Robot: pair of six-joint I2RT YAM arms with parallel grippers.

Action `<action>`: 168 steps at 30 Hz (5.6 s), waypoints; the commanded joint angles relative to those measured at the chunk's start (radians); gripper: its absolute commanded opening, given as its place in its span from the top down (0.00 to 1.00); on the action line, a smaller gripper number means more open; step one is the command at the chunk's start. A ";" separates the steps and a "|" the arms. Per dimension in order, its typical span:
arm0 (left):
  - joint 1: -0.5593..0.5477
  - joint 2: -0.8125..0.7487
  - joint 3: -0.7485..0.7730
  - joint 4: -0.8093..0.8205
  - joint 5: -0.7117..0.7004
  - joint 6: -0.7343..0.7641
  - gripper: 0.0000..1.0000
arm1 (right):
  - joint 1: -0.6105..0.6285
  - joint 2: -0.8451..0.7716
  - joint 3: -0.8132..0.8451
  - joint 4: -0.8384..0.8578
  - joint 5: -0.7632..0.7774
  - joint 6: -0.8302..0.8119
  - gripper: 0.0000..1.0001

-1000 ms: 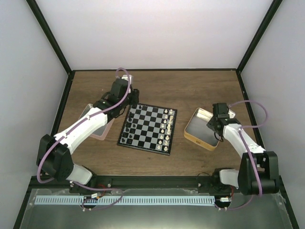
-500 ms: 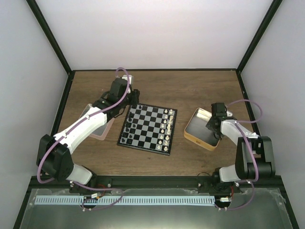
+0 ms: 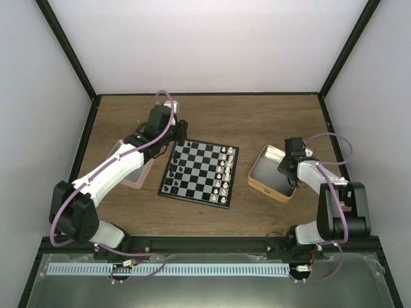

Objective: Set up the chess pieces on the board
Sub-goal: Pick up the chess piece from the storage box, then place the chess piece on the chessboard, then pick up the chess piece from the storage box.

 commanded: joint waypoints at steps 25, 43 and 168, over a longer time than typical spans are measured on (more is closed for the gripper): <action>0.014 -0.294 -0.172 0.198 -0.300 0.017 0.43 | 0.713 0.212 0.482 0.084 -0.154 0.016 0.99; 0.033 -0.403 -0.247 0.246 -0.432 0.024 0.39 | 0.855 0.642 0.838 0.076 -0.127 -0.102 0.99; 0.053 -0.395 -0.244 0.203 -0.350 0.037 0.34 | 0.053 0.159 0.101 -0.173 0.016 0.120 0.73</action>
